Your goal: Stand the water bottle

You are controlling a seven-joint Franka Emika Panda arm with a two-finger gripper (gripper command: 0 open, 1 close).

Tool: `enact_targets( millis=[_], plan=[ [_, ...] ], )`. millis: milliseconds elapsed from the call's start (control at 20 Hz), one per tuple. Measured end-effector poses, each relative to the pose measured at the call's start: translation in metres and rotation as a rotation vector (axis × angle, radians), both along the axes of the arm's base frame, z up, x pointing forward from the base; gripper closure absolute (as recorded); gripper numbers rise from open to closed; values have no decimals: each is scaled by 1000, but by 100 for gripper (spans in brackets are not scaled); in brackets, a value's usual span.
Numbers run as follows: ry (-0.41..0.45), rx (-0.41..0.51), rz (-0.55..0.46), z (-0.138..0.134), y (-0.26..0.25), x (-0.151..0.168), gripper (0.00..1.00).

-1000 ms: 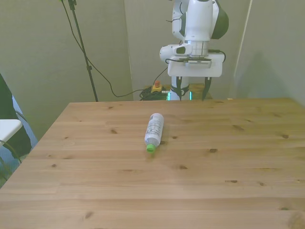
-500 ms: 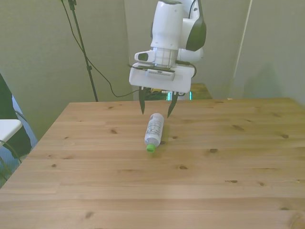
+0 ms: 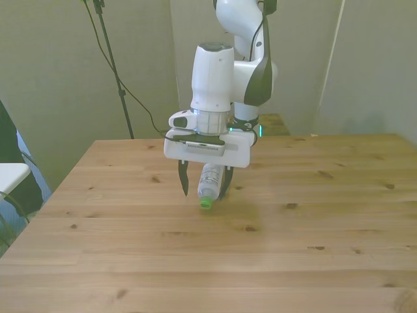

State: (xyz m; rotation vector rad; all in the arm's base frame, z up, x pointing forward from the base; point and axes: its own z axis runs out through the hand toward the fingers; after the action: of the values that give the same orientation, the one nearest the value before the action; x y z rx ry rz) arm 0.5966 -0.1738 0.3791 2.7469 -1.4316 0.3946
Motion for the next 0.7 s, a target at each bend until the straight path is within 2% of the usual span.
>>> enact_targets(
  millis=[200, 250, 700],
  plan=[
    [14, 0, 4, -11, 2, 4, 0],
    [16, 0, 4, -12, 2, 4, 100],
    [29, 26, -28, -27, -4, 6, 100]
  ],
)
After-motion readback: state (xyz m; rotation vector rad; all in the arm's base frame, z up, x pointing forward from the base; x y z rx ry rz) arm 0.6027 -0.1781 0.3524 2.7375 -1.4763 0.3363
